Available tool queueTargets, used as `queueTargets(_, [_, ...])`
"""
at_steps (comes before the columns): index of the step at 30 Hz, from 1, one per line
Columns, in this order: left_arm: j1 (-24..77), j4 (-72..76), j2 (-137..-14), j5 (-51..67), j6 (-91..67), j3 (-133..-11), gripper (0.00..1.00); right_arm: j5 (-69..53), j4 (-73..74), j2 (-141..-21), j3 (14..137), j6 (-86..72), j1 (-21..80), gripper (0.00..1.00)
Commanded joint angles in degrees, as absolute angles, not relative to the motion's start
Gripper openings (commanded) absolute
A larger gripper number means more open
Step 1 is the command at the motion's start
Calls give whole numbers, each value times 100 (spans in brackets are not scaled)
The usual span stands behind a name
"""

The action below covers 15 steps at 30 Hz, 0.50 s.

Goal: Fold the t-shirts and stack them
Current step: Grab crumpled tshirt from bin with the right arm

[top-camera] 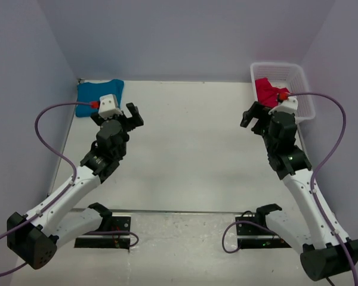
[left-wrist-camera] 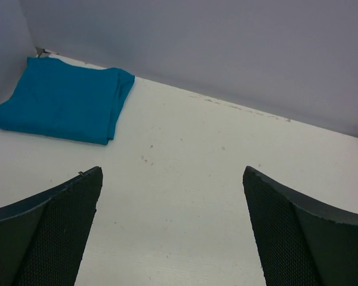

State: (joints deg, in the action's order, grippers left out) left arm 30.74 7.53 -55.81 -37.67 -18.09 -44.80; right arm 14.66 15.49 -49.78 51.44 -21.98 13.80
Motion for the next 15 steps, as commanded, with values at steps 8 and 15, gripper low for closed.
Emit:
queueTargets(8, [3225,-369,-5915,-3815,-2926,-4641,100,2180,2539,-7887,7644,-2048,178,98])
queueTargets(15, [3313,-255,-5880,-3973,-2804,-4430,100,1390,2461,-9462,8401,-2294,-509,59])
